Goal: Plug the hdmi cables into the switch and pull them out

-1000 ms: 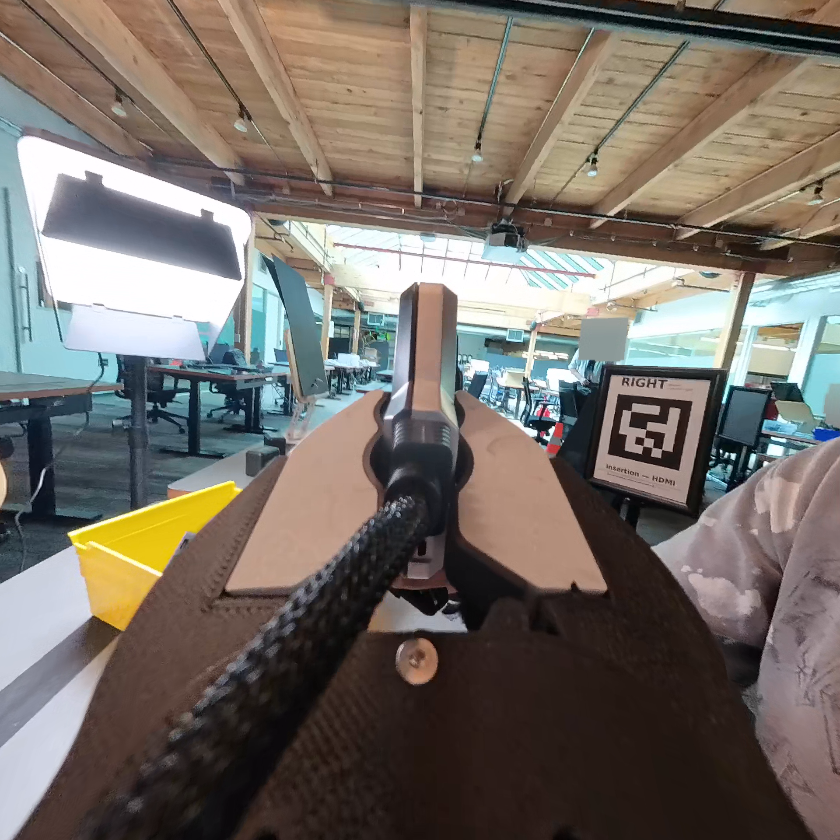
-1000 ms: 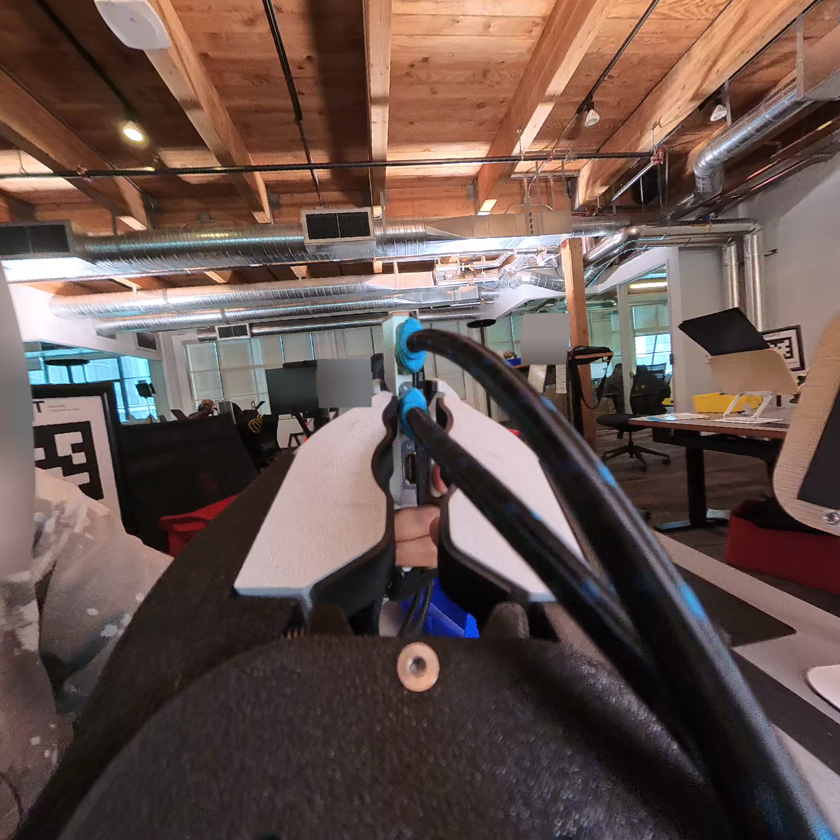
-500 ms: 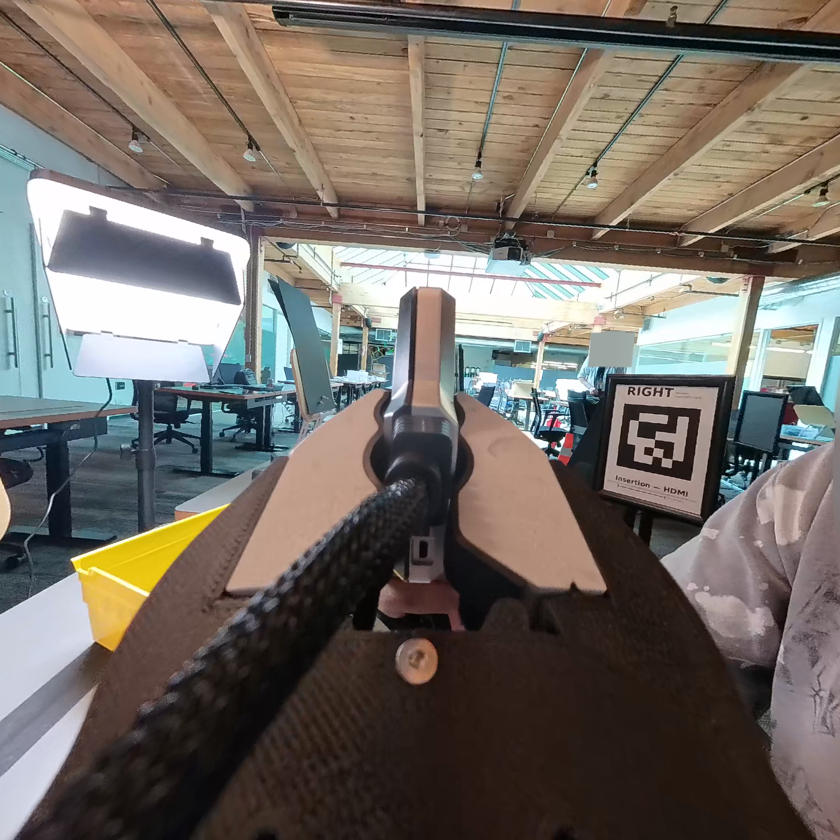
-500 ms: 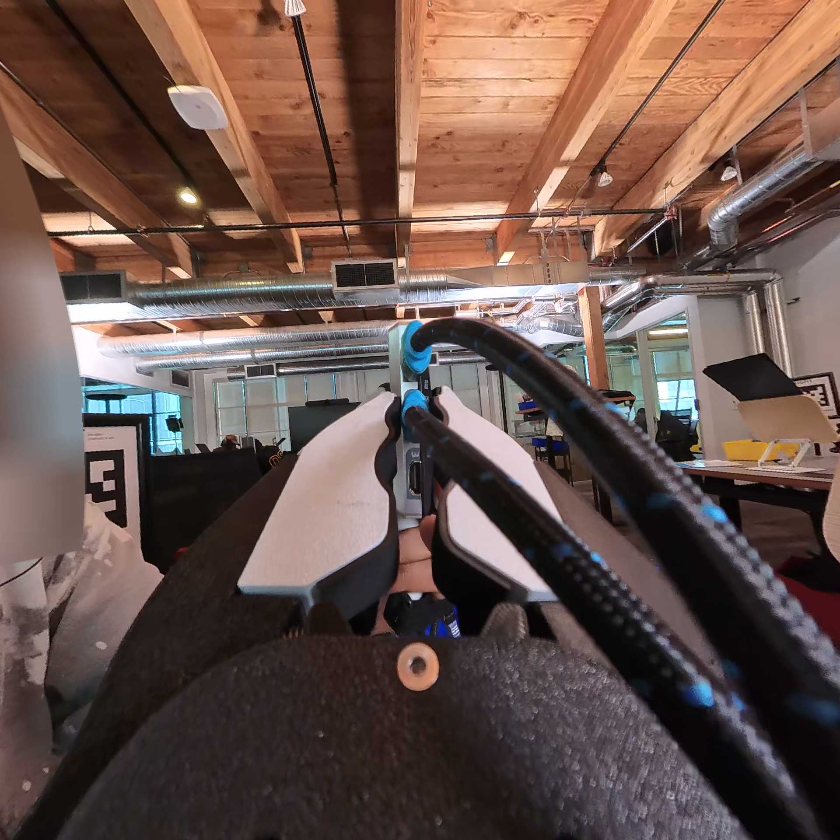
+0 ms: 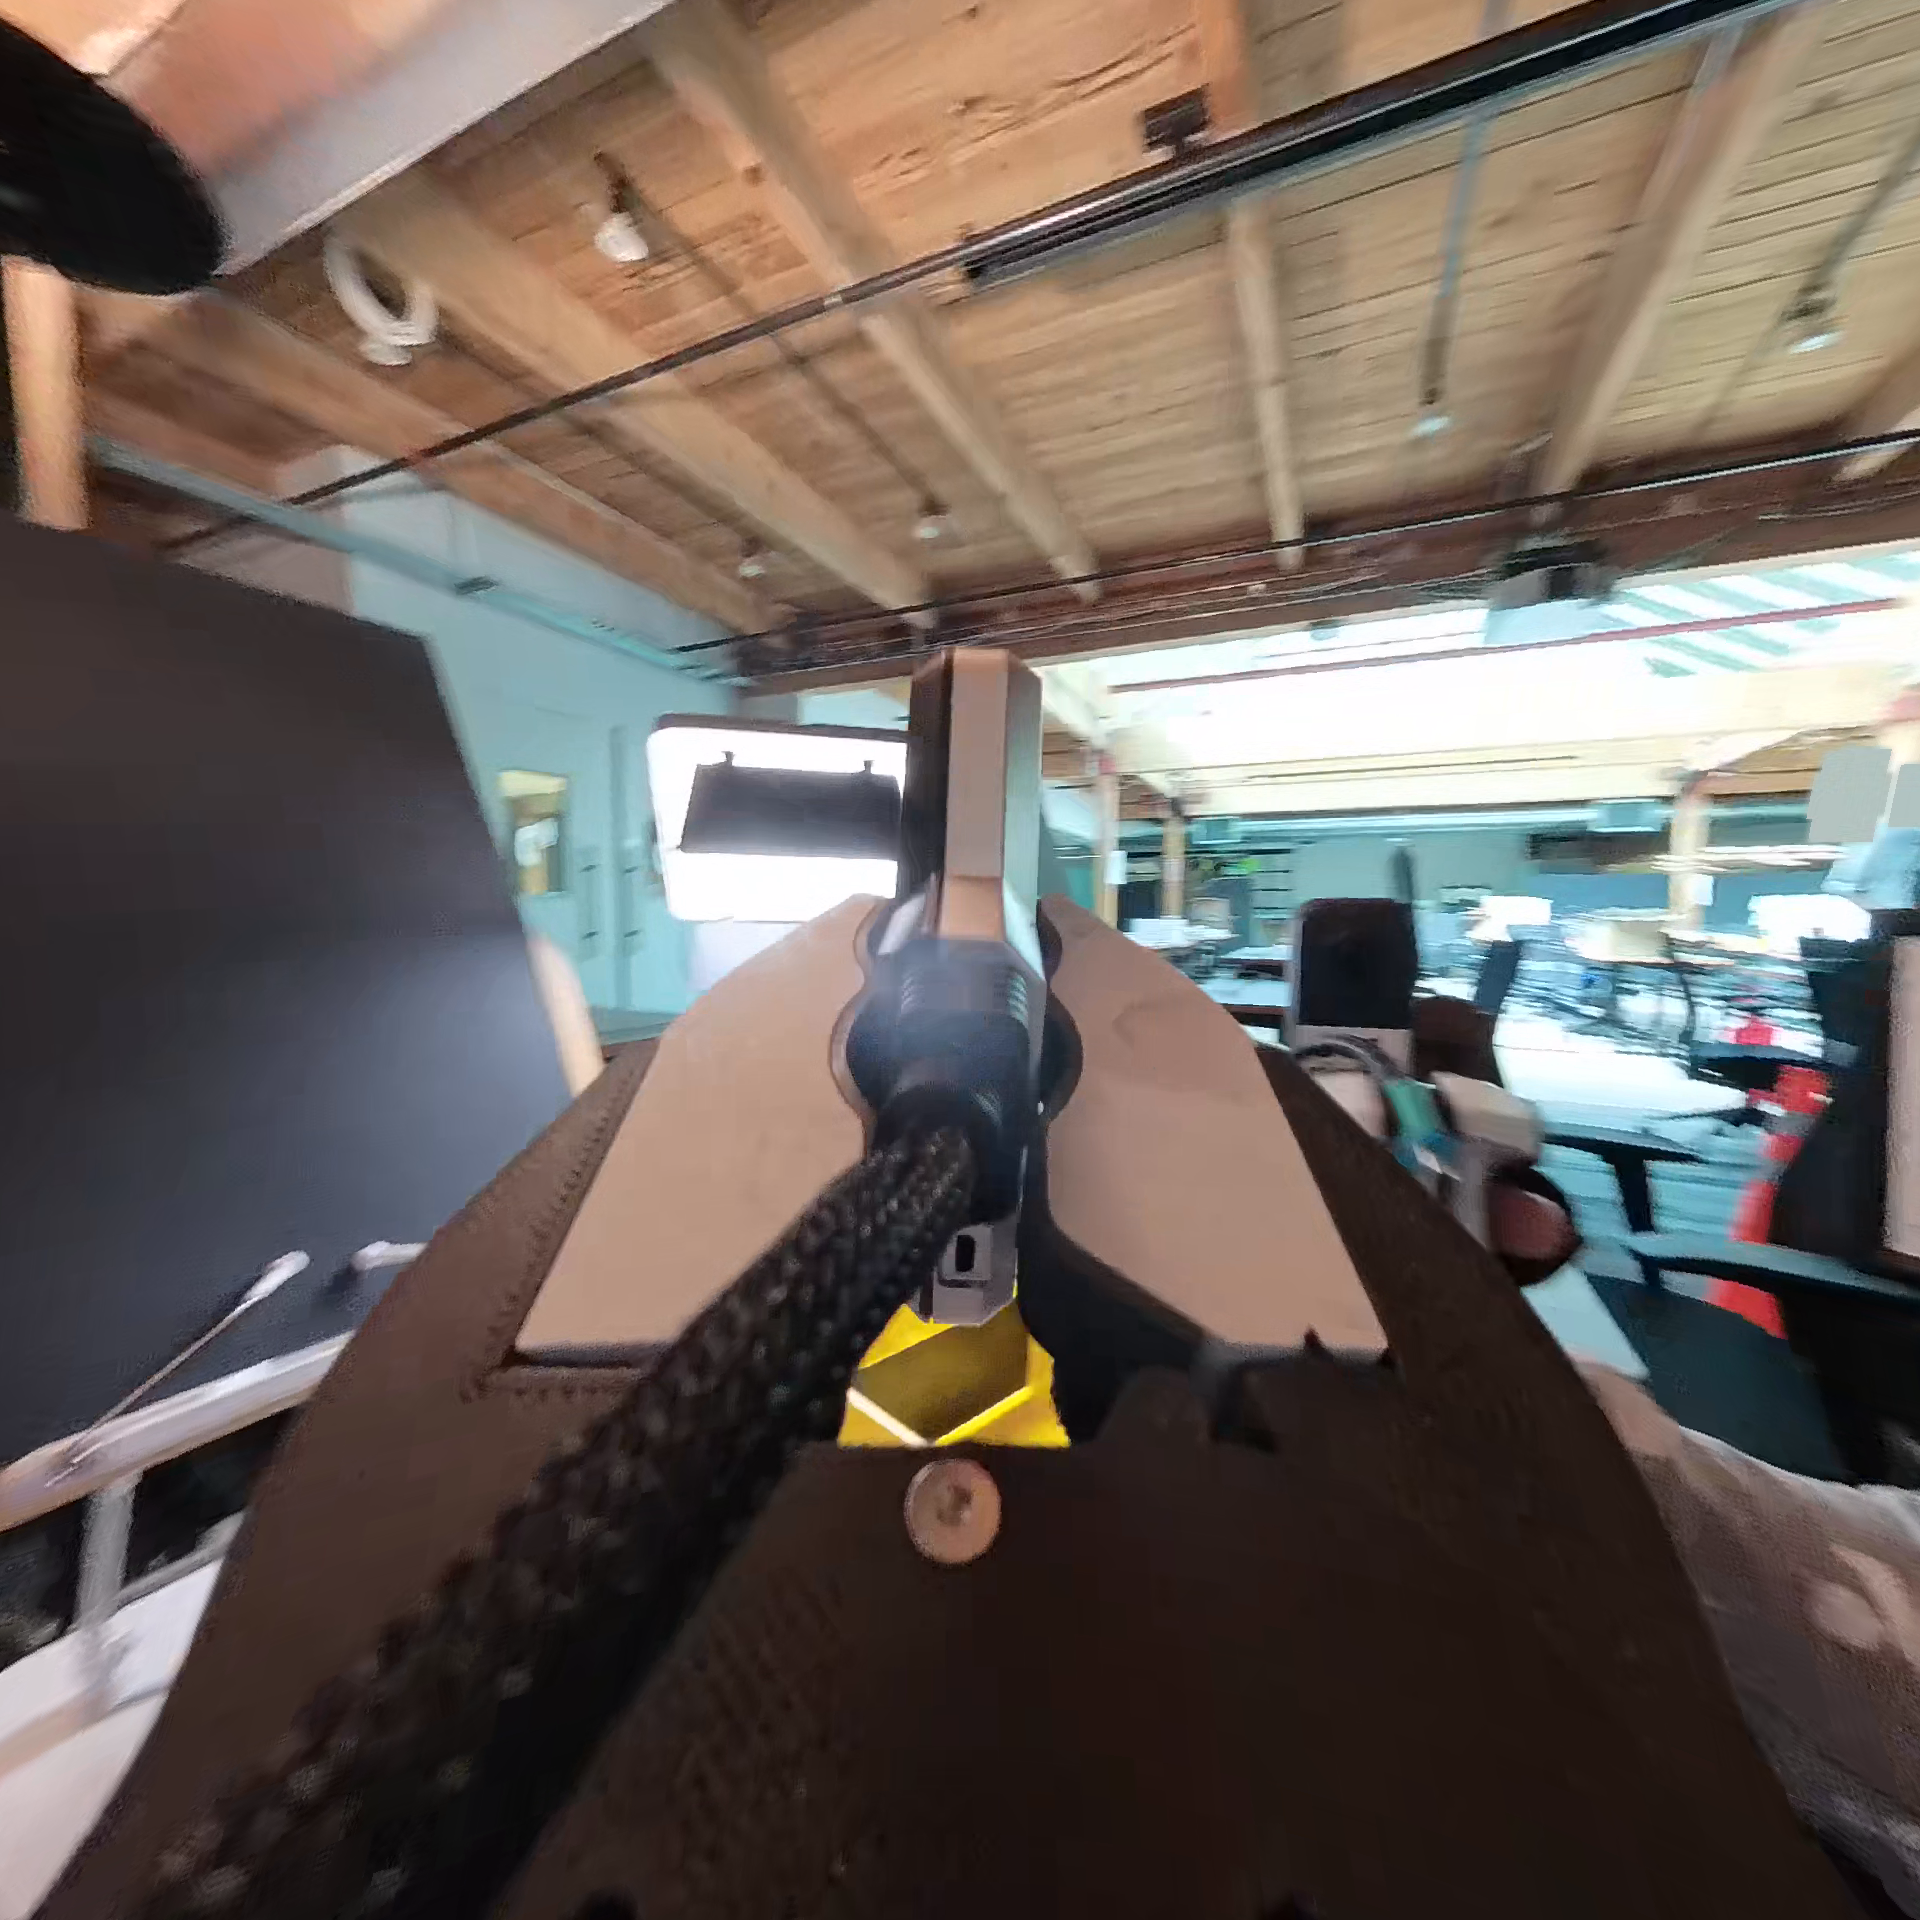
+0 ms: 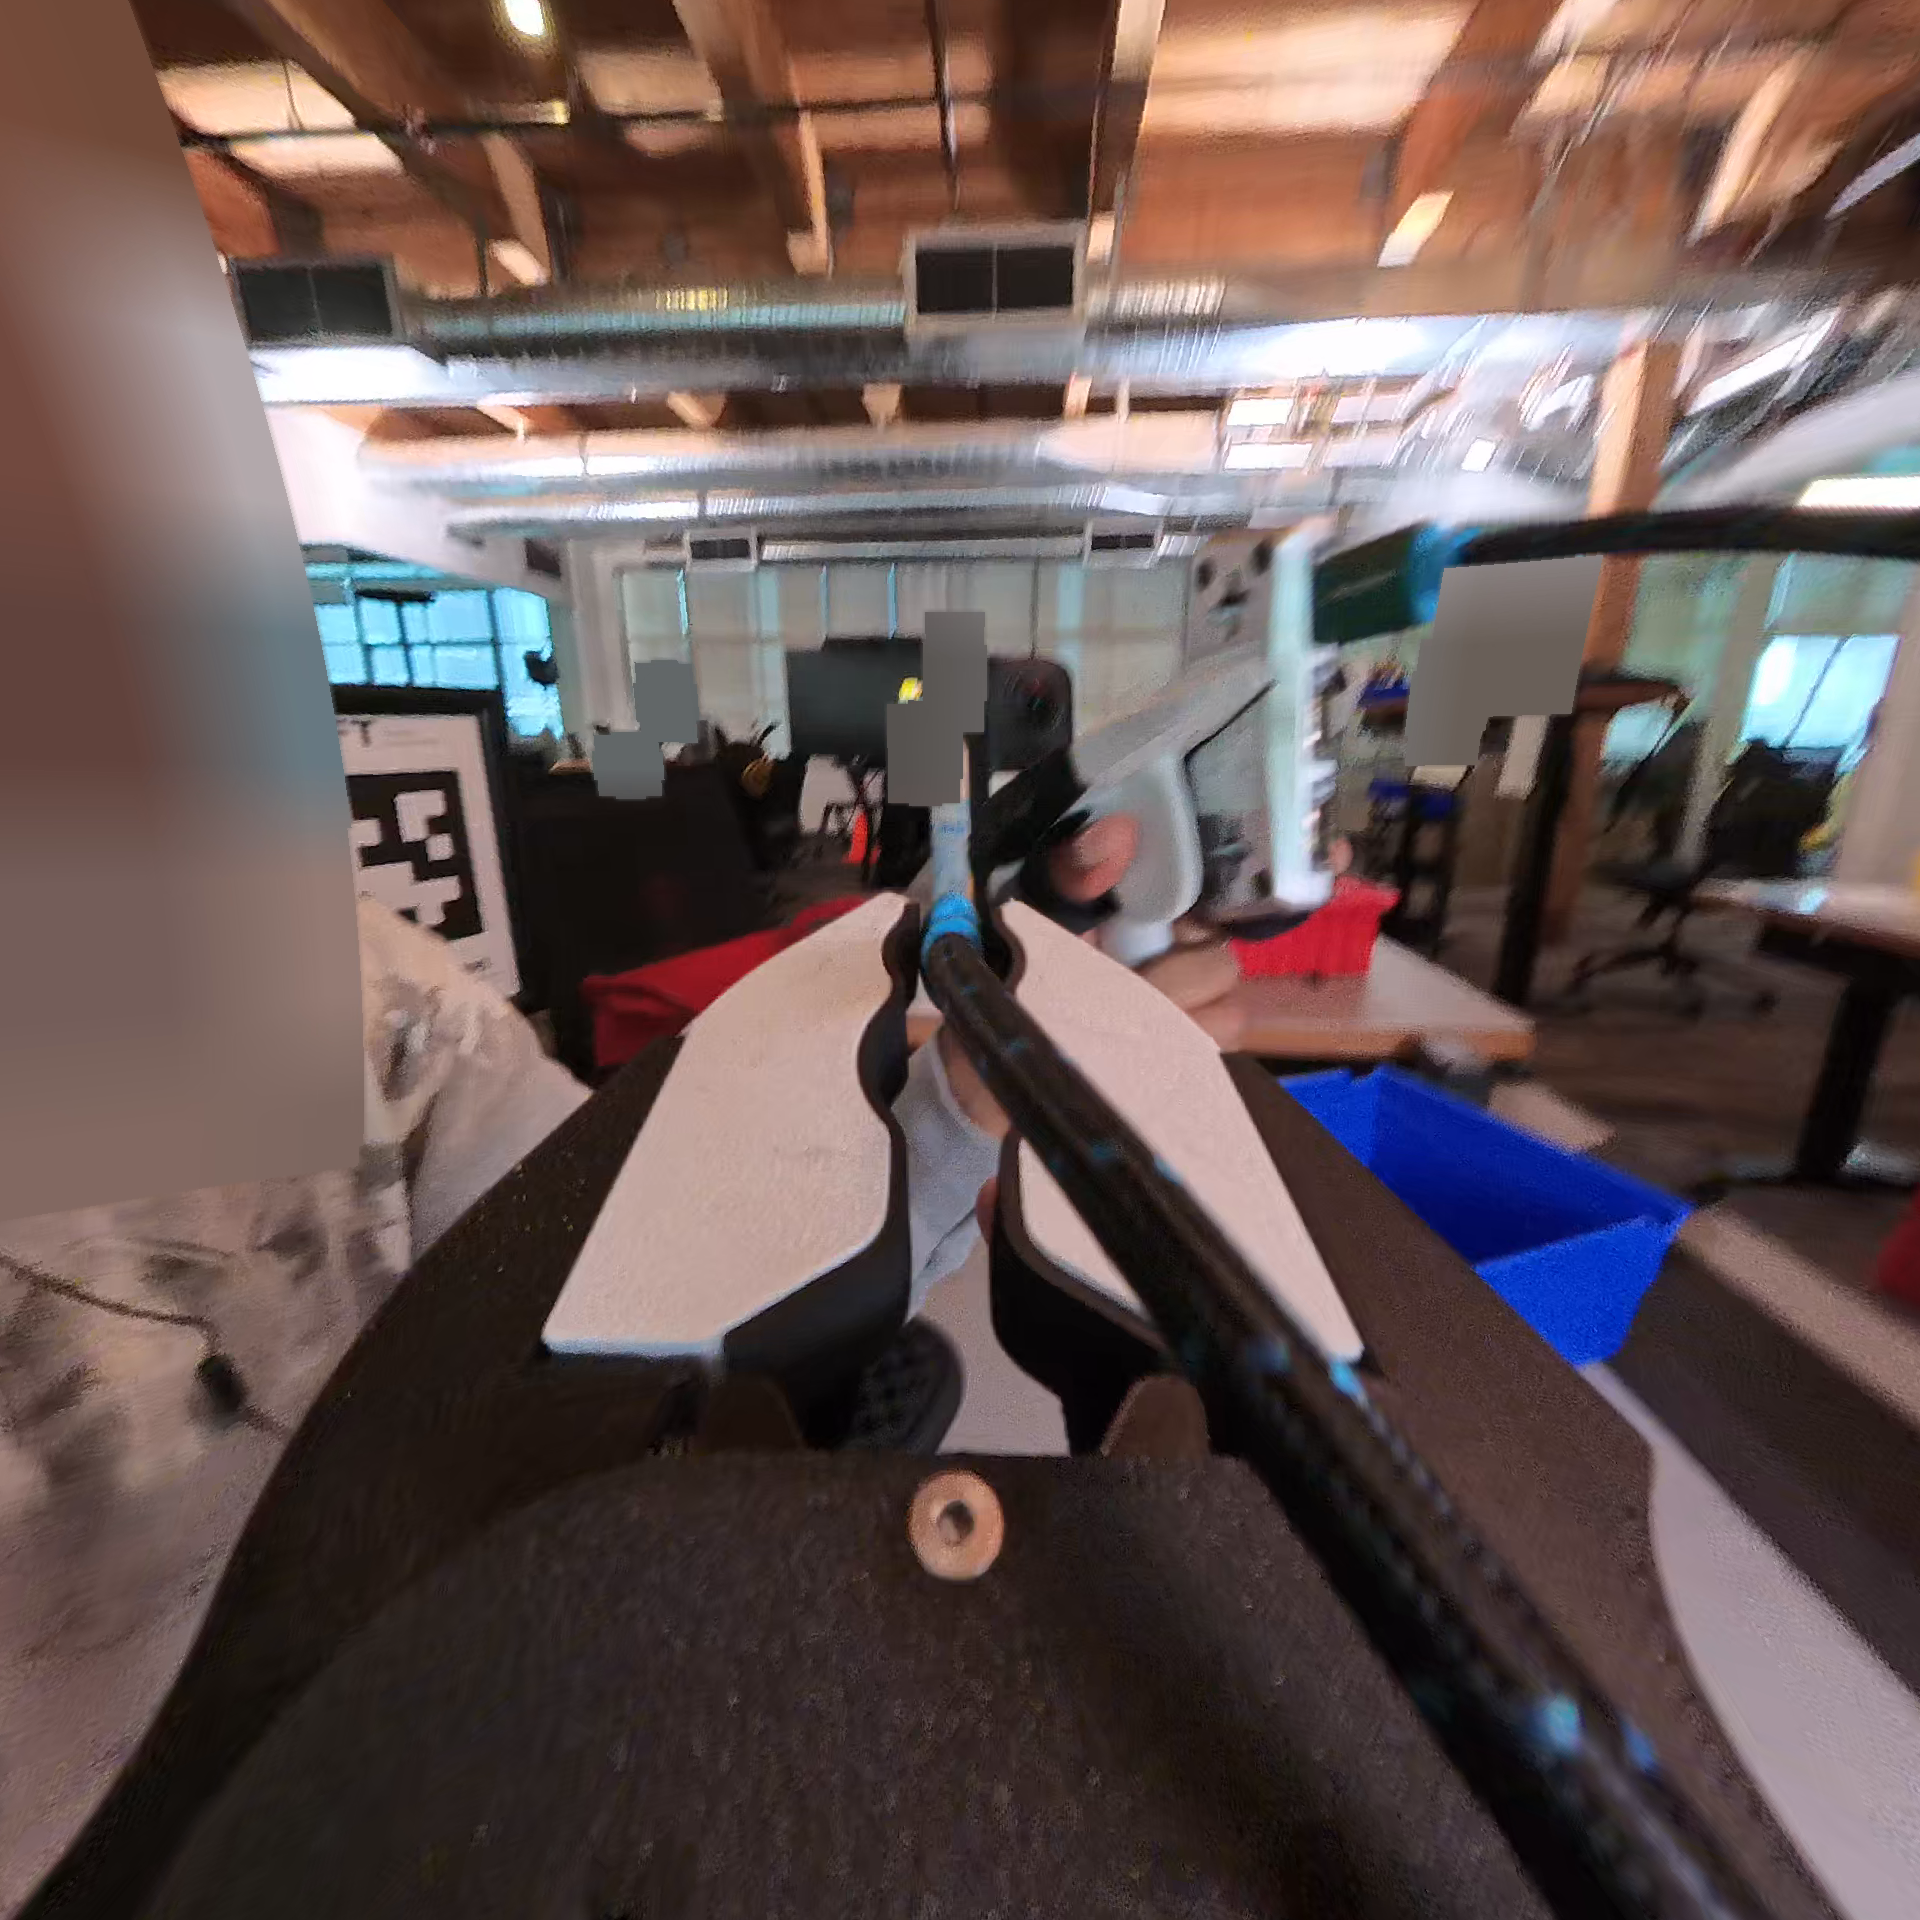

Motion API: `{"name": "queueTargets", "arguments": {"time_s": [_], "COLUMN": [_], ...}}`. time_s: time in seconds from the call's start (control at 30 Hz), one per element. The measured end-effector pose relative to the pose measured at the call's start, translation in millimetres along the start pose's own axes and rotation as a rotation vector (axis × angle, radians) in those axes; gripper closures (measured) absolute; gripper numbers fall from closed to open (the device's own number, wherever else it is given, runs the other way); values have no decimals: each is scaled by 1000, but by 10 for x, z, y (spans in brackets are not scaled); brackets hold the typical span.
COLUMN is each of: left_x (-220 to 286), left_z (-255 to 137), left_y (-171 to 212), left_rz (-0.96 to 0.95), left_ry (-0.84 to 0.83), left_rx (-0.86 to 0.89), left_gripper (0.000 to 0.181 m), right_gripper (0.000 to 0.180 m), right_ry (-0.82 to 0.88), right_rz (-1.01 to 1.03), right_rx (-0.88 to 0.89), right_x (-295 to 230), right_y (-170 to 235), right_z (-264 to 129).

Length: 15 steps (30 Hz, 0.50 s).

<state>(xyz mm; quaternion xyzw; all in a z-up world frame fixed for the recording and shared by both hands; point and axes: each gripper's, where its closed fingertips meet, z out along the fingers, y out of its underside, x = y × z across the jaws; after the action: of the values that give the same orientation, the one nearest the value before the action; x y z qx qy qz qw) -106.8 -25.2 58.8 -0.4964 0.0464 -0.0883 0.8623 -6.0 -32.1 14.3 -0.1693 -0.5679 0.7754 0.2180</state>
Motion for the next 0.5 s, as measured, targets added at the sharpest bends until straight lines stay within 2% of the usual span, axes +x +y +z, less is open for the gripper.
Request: {"name": "queueTargets", "arguments": {"time_s": [0.17,0.27,0.37,0.5], "left_x": [-455,-628,-723,-730], "left_z": [-158,-254,-328,-370], "left_y": [57,50,31,-43], "left_rz": [109,185,209,179], "left_ry": [-238,-339,-384,-371], "left_rx": [-82,-117,-139,-140], "left_gripper": [156,156,156,156], "right_gripper": [169,169,169,169], "right_ry": [-78,-82,38,248], "right_rz": [174,159,135,149], "right_rx": [-130,-158,-206,-375], "right_x": [-366,-525,-358,226], "right_y": [20,5,-129,-204], "right_z": [171,233,56,-401]}}
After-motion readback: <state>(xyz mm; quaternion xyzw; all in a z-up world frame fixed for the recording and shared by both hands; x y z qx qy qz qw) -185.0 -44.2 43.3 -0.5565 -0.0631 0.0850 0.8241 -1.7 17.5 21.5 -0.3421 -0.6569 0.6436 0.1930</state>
